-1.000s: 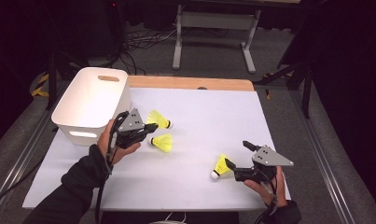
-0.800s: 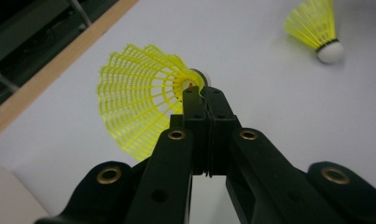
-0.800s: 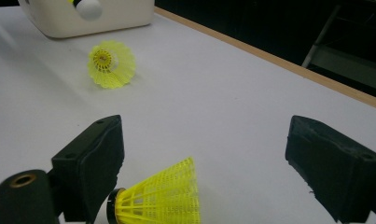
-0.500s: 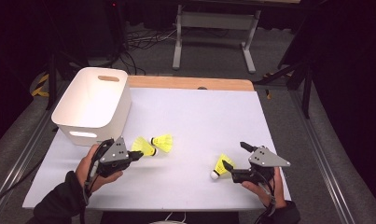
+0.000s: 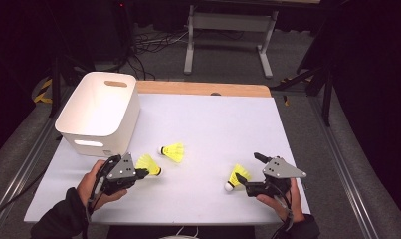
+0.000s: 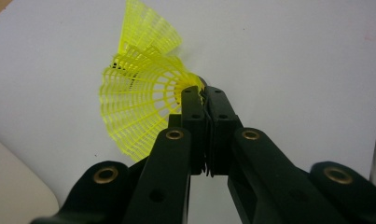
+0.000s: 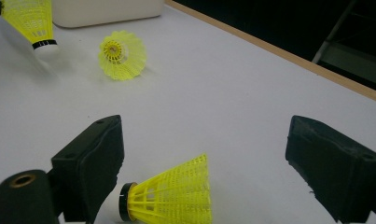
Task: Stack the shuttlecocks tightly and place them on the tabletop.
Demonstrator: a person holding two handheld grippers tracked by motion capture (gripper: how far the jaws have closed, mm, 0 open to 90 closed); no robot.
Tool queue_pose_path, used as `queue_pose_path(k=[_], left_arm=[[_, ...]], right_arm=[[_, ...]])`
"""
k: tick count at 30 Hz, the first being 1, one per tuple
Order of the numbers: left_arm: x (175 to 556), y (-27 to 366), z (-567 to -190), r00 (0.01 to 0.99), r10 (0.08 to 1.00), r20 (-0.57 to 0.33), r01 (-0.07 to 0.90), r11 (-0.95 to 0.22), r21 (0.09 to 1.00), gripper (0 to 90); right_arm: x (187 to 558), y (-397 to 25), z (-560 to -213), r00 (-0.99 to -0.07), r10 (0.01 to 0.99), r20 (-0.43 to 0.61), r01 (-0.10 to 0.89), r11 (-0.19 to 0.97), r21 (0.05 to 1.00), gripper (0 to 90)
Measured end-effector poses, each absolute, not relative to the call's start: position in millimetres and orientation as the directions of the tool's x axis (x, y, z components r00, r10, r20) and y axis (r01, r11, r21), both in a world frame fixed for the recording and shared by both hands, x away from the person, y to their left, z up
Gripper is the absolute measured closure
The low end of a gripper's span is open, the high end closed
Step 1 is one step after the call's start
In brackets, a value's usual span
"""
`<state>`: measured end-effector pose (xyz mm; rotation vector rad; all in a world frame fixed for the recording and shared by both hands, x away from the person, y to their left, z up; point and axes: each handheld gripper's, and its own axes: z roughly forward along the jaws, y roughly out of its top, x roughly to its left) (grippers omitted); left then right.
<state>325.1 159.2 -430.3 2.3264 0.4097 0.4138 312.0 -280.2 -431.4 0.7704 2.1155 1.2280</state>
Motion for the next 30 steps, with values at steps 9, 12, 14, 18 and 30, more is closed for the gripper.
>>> queue_pose_path(k=[9,12,14,18,30], left_arm=[[326.0,148.7,-430.3,0.91,0.374,0.178,0.152,-0.701,0.697,86.8],[327.3,142.0,-430.0,0.916,0.357,0.183,0.136,-0.704,0.697,86.8],[328.7,135.4,-429.9,0.923,0.339,0.183,0.122,-0.708,0.696,86.8],[329.6,118.2,-430.7,0.934,0.301,0.191,0.096,-0.728,0.678,86.7],[333.0,84.5,-436.8,0.958,0.22,0.184,0.046,-0.752,0.657,86.9]], right_arm=[[312.5,-280.0,-431.9,-0.675,0.714,-0.188,0.194,0.418,0.887,12.3],[312.3,-280.2,-432.1,-0.676,0.712,-0.189,0.195,0.42,0.886,12.3],[312.1,-280.2,-432.1,-0.677,0.711,-0.191,0.193,0.422,0.886,12.3],[312.1,-279.8,-432.3,-0.679,0.709,-0.19,0.194,0.423,0.885,12.3],[312.3,-279.3,-433.2,-0.683,0.705,-0.191,0.195,0.429,0.882,12.3]])
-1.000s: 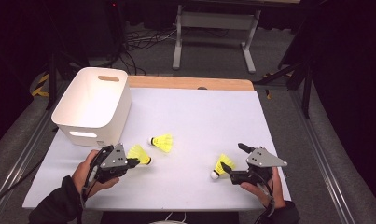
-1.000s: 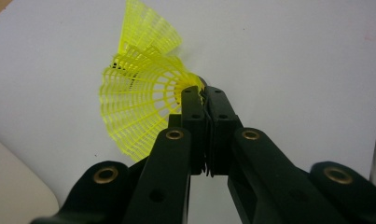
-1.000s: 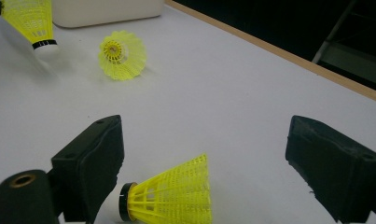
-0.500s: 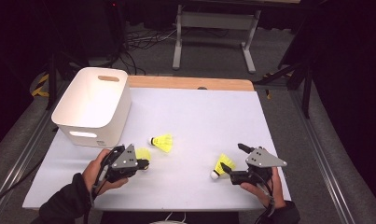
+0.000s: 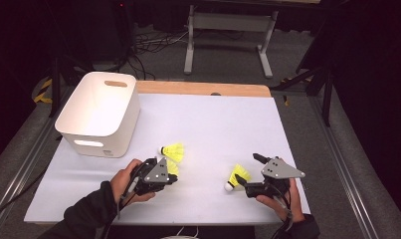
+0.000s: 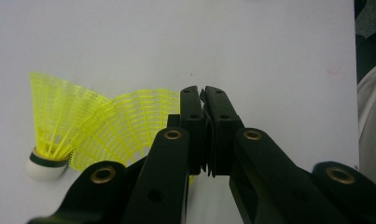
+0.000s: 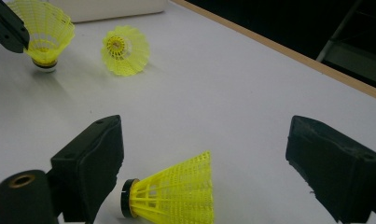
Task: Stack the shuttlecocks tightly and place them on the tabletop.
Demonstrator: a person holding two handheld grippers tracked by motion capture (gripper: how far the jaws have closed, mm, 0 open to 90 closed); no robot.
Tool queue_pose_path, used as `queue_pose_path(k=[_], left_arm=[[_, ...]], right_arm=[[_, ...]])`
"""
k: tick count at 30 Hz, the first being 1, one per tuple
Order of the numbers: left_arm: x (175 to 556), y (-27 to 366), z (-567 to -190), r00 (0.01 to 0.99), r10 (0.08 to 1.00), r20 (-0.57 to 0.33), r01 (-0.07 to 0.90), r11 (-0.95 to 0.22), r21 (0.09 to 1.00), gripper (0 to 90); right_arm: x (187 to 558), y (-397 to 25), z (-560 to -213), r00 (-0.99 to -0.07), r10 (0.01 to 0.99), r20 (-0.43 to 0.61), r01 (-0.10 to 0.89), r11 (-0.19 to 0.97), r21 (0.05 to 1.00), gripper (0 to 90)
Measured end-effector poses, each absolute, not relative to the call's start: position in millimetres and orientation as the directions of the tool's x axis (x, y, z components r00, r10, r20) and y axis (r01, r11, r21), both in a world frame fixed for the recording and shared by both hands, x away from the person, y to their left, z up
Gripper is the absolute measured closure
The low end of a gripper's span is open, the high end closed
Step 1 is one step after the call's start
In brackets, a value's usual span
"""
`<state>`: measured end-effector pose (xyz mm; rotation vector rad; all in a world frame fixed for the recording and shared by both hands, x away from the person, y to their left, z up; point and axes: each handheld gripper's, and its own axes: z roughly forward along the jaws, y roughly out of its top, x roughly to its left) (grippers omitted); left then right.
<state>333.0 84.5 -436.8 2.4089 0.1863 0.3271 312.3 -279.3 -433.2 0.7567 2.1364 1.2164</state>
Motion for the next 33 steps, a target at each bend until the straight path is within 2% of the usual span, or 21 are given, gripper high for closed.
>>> queue_pose_path(k=[24,33], left_arm=[[334.0,22.2,-454.5,0.981,0.084,0.173,-0.033,-0.813,0.581,87.0],[337.7,21.4,-450.3,0.979,0.096,0.179,-0.03,-0.804,0.594,86.2]], right_arm=[[312.6,-276.6,-434.6,-0.691,0.697,-0.194,0.196,0.438,0.877,12.3],[312.6,-277.9,-434.3,-0.691,0.697,-0.193,0.193,0.435,0.879,12.3]])
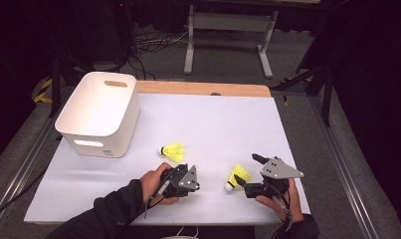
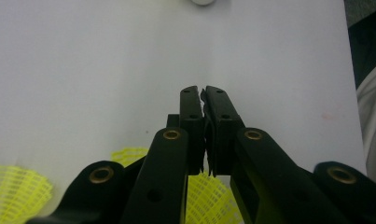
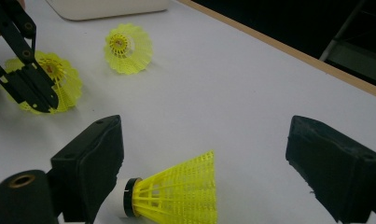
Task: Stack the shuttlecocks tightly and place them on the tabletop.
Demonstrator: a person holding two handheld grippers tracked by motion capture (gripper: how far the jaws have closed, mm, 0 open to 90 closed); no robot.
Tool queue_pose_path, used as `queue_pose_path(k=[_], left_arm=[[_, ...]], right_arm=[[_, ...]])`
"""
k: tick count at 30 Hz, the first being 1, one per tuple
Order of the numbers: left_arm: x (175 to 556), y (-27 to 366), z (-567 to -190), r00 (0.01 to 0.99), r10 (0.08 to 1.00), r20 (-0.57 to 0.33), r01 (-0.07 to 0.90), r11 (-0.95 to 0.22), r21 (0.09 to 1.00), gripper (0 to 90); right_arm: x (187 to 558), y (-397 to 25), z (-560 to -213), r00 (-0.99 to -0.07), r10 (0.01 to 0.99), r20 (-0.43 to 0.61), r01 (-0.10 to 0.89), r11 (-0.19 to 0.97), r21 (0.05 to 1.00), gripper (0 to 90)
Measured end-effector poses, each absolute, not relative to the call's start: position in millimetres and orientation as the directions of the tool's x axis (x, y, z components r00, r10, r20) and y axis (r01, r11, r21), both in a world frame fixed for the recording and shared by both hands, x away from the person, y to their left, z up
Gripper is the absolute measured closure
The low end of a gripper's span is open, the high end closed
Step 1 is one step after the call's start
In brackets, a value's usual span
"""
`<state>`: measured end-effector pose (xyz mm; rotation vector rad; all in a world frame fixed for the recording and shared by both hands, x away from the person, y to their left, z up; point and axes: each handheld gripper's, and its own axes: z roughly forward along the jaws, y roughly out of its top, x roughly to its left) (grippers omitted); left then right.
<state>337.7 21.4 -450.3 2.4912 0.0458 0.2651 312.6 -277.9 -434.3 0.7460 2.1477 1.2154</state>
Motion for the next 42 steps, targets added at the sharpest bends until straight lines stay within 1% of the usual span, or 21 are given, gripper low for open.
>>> queue_pose_path(k=[5,9,11,14,19,22,27,29,35,37,39,42], left_arm=[[339.3,40.5,-435.7,0.974,0.139,0.179,-0.017,-0.743,0.669,84.0],[339.8,59.7,-424.2,0.964,0.179,0.195,-0.015,-0.699,0.715,82.4],[338.9,72.9,-419.2,0.958,0.202,0.203,-0.015,-0.672,0.741,80.8],[338.1,99.0,-414.8,0.942,0.265,0.204,0.005,-0.62,0.784,78.1],[335.4,141.2,-417.7,0.91,0.352,0.219,0.015,-0.556,0.831,75.0],[333.2,161.9,-422.1,0.886,0.401,0.232,0.018,-0.53,0.848,72.0],[328.2,187.4,-432.7,0.859,0.45,0.244,0.015,-0.5,0.866,67.4],[326.4,194.3,-437.9,0.849,0.463,0.255,0.013,-0.501,0.865,65.9],[324.4,209.9,-453.5,0.833,0.495,0.247,0.038,-0.497,0.867,59.2],[323.7,214.4,-458.7,0.832,0.504,0.231,0.052,-0.485,0.873,57.1],[321.8,217.9,-463.8,0.823,0.516,0.238,0.055,-0.489,0.87,56.4],[317.5,223.6,-471.2,0.81,0.537,0.235,0.065,-0.48,0.875,52.7]], right_arm=[[312.4,-276.5,-434.4,-0.69,0.696,-0.197,0.193,0.44,0.877,12.3],[311.1,-274.4,-433.1,-0.69,0.696,-0.198,0.188,0.437,0.88,12.3],[309.6,-272.7,-431.9,-0.689,0.696,-0.203,0.183,0.437,0.881,12.5],[306.7,-268.3,-429.4,-0.694,0.693,-0.195,0.176,0.426,0.888,13.2],[298.8,-250.6,-425.8,-0.731,0.654,-0.194,0.16,0.44,0.884,16.4],[295.1,-238.7,-425.5,-0.748,0.634,-0.195,0.153,0.451,0.879,17.2],[292.5,-222.1,-428.8,-0.773,0.612,-0.17,0.161,0.447,0.88,18.5],[291.8,-216.2,-431.1,-0.779,0.603,-0.172,0.161,0.457,0.875,19.0],[290.0,-197.8,-438.8,-0.811,0.566,-0.15,0.171,0.474,0.864,22.4],[289.4,-191.6,-442.0,-0.818,0.556,-0.149,0.174,0.486,0.856,24.1],[289.0,-186.6,-444.7,-0.826,0.543,-0.151,0.172,0.497,0.85,25.1],[288.5,-180.4,-447.6,-0.832,0.534,-0.148,0.171,0.502,0.848,26.6]])
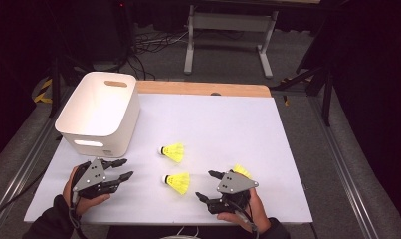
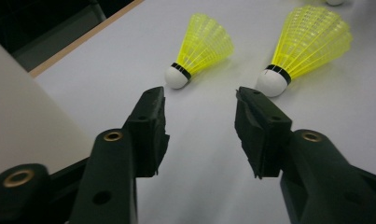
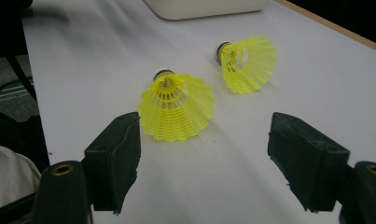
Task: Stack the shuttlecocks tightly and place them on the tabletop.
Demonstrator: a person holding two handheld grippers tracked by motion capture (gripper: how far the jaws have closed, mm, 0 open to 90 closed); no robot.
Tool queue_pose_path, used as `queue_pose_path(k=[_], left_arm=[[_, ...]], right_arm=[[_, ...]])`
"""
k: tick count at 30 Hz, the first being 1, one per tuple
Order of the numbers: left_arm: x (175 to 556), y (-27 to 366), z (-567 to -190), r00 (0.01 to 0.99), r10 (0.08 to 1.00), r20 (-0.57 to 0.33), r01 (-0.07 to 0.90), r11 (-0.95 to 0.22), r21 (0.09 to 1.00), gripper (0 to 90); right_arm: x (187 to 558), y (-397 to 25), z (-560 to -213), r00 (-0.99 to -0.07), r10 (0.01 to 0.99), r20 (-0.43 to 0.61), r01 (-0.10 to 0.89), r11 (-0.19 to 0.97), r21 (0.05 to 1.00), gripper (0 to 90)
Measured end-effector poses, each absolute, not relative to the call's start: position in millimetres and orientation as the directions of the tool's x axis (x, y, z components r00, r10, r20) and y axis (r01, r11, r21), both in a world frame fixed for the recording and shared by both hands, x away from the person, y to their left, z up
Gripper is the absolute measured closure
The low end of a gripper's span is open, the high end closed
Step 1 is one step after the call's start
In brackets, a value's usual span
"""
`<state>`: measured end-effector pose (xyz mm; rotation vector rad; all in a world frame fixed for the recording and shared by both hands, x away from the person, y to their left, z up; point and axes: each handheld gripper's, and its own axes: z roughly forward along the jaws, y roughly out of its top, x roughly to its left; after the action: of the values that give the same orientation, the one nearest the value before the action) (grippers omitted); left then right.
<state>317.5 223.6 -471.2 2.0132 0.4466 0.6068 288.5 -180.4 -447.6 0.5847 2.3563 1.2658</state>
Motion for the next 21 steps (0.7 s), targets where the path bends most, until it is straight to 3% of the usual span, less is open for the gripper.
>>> queue_pose_path(k=[4,10,21], left_arm=[[313.6,230.5,-477.6,0.798,0.557,0.229,0.075,-0.468,0.88,45.7],[308.0,241.1,-483.4,0.786,0.581,0.213,0.094,-0.452,0.887,27.2],[303.9,253.6,-487.6,0.772,0.61,0.177,0.122,-0.416,0.901,12.0]], right_arm=[[289.6,-172.6,-453.3,-0.849,0.51,-0.135,0.174,0.512,0.842,27.5],[290.2,-161.4,-460.2,-0.866,0.484,-0.125,0.174,0.526,0.833,28.8],[295.0,-134.9,-474.7,-0.898,0.429,-0.097,0.19,0.577,0.794,37.7]])
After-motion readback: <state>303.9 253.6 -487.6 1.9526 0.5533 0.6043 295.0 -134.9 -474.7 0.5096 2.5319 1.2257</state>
